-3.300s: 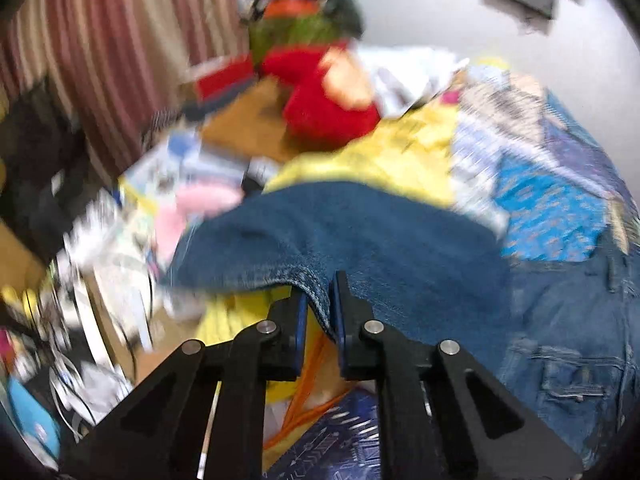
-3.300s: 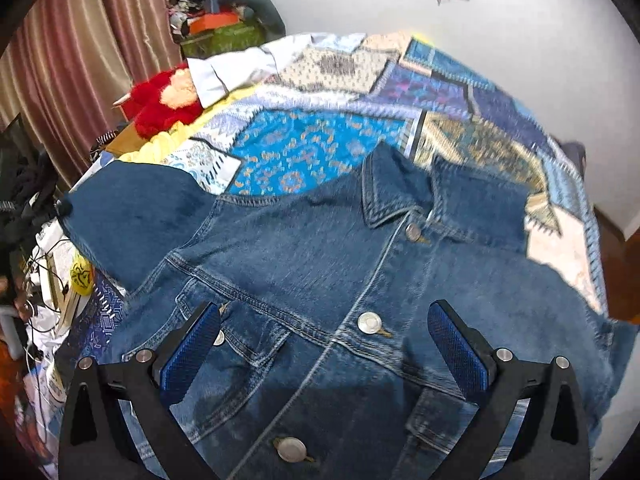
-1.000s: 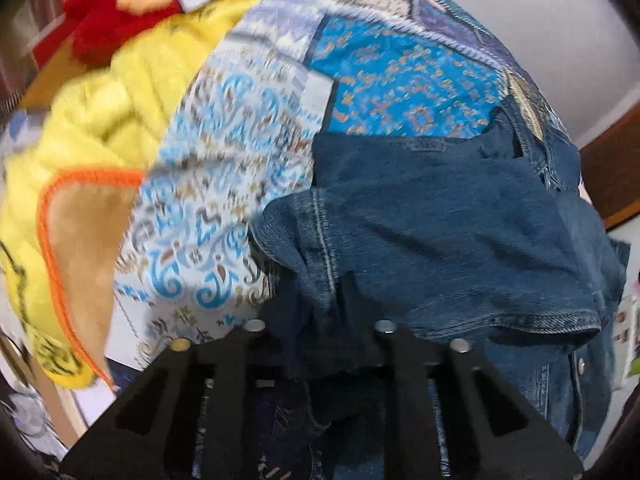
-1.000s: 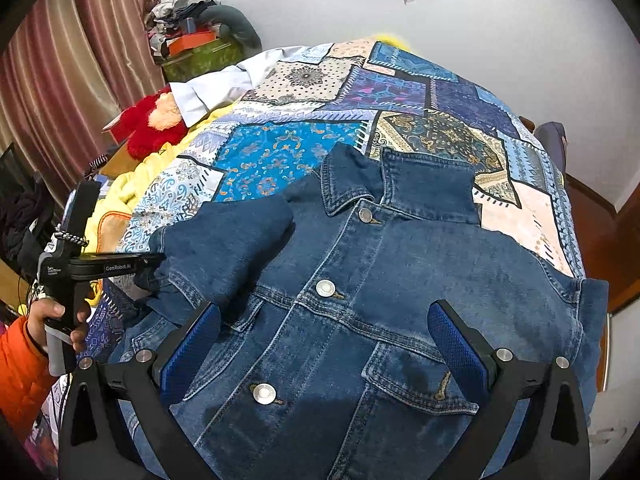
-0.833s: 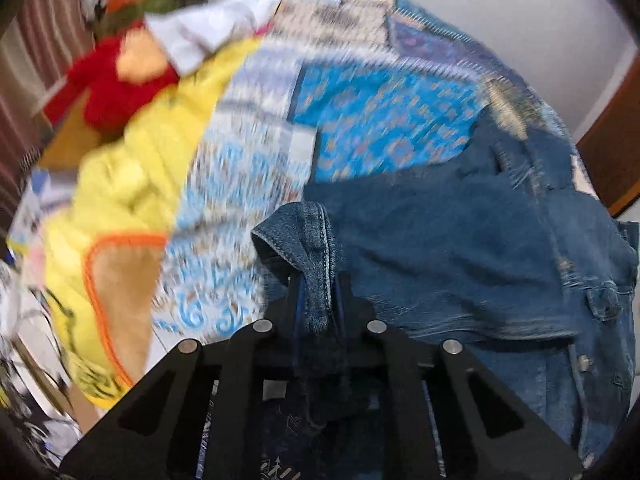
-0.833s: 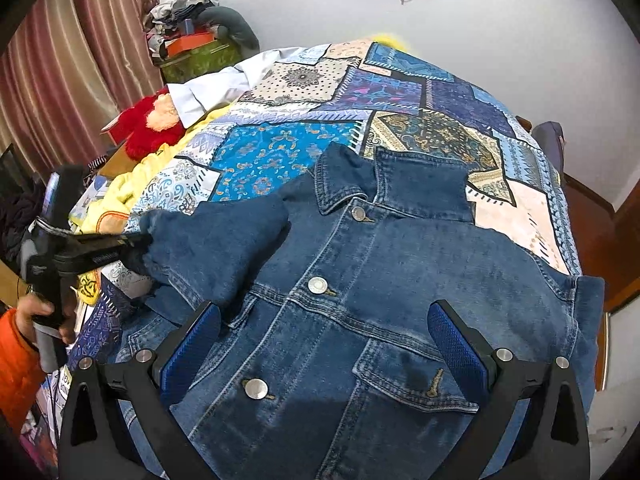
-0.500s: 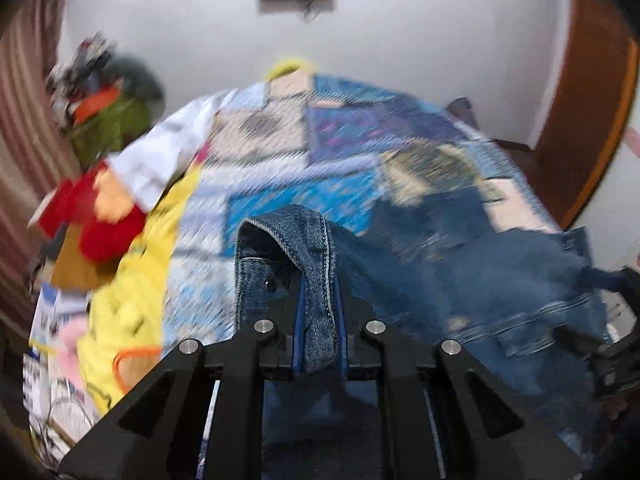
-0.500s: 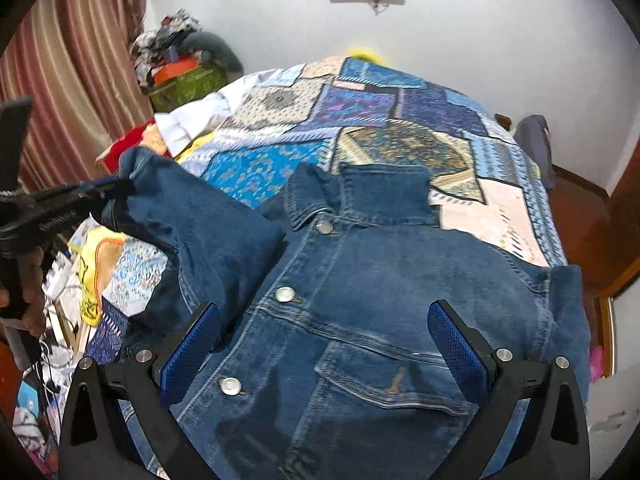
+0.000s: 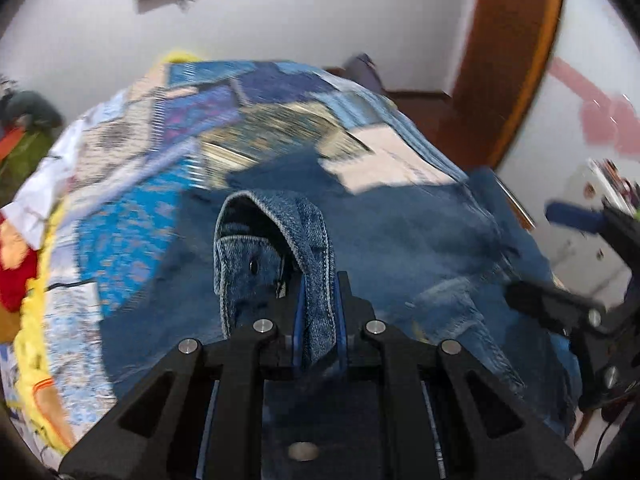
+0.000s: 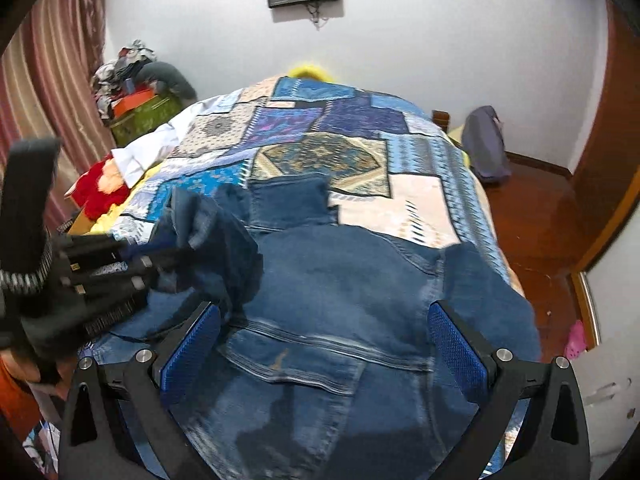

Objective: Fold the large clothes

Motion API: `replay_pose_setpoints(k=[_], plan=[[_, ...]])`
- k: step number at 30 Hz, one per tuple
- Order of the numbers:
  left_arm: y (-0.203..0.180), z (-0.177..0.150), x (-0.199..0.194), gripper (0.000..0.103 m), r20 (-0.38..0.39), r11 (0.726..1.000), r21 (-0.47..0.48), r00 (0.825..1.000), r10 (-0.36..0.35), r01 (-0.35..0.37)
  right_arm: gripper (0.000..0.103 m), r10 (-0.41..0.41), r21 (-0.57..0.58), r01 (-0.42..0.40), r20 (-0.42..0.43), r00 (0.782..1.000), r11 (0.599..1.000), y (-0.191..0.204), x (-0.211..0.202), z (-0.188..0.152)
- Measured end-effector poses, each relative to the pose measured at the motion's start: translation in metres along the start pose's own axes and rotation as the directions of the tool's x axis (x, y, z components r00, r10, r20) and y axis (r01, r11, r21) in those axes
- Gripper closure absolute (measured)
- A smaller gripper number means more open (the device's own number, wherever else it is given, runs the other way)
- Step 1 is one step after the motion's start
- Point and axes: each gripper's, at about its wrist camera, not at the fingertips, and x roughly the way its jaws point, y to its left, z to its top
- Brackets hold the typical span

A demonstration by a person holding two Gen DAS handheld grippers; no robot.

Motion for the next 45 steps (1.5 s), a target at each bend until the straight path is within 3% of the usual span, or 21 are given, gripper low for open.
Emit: replay_pose_setpoints(k=[5, 8, 12, 15, 18, 23, 28, 33, 36, 38, 42, 43, 45], plan=[[-0.032, -0.008, 0.012, 0.089, -0.073, 0.994, 0.043, 0.993, -0.093, 0.096, 0.0, -0.011, 0.023, 0.011, -0.02, 1.0, 1.0, -0.016, 0.001, -0.006], [-0.033, -0.01, 0.005, 0.086, -0.081, 0.995, 0.056, 0.994, -0.072, 0.077, 0.0, 0.002, 0.038, -0.001, -0.027, 1.0, 0.999, -0.019, 0.002, -0.005], [-0.009, -0.008, -0.015, 0.073, -0.05, 0.998, 0.01, 0.997, -0.062, 0.062, 0.0, 0.039, 0.054, -0.037, -0.037, 0.999, 0.998, -0.016, 0.009, 0.001], [0.024, -0.008, -0.034, 0.045, -0.003, 0.999, -0.039, 1.0, 0.005, -0.005, 0.0, 0.079, 0.074, -0.074, -0.054, 0.995, 0.995, -0.011, 0.018, 0.008], [0.056, -0.012, -0.051, 0.044, 0.029, 0.995, -0.073, 0.997, 0.072, -0.07, 0.0, 0.124, 0.093, -0.117, -0.074, 0.99, 0.989, -0.002, 0.029, 0.016], [0.113, -0.033, -0.057, 0.039, -0.008, 0.974, -0.13, 0.983, 0.185, -0.185, 0.0, 0.174, 0.102, -0.162, -0.123, 0.977, 0.981, 0.016, 0.054, 0.025], [0.159, -0.07, -0.037, 0.039, -0.117, 0.949, -0.169, 0.961, 0.25, -0.268, 0.0, 0.134, 0.11, -0.114, -0.198, 0.971, 0.987, 0.015, 0.085, 0.023], [0.19, -0.112, -0.004, 0.039, -0.229, 0.933, -0.205, 0.941, 0.25, -0.297, 0.001, 0.147, 0.197, -0.09, -0.292, 0.945, 0.976, -0.013, 0.115, 0.014], [0.198, -0.13, 0.012, 0.039, -0.272, 0.929, -0.215, 0.932, 0.24, -0.302, 0.009, 0.184, 0.241, -0.105, -0.333, 0.925, 0.965, -0.024, 0.129, 0.006], [0.202, -0.142, 0.02, 0.039, -0.297, 0.926, -0.224, 0.927, 0.231, -0.303, 0.02, 0.194, 0.261, -0.105, -0.346, 0.918, 0.96, -0.028, 0.137, 0.001], [0.211, -0.157, 0.021, 0.032, -0.291, 0.913, -0.277, 0.931, 0.219, -0.301, 0.027, 0.108, 0.201, -0.047, -0.304, 0.947, 0.978, -0.017, 0.143, -0.006], [0.213, -0.158, 0.02, 0.032, -0.292, 0.909, -0.288, 0.931, 0.217, -0.302, 0.044, 0.089, 0.173, -0.039, -0.294, 0.952, 0.984, -0.01, 0.143, -0.007], [0.217, -0.159, 0.017, 0.032, -0.298, 0.902, -0.303, 0.93, 0.216, -0.307, 0.056, 0.063, 0.128, -0.027, -0.286, 0.956, 0.991, 0.001, 0.142, -0.004]])
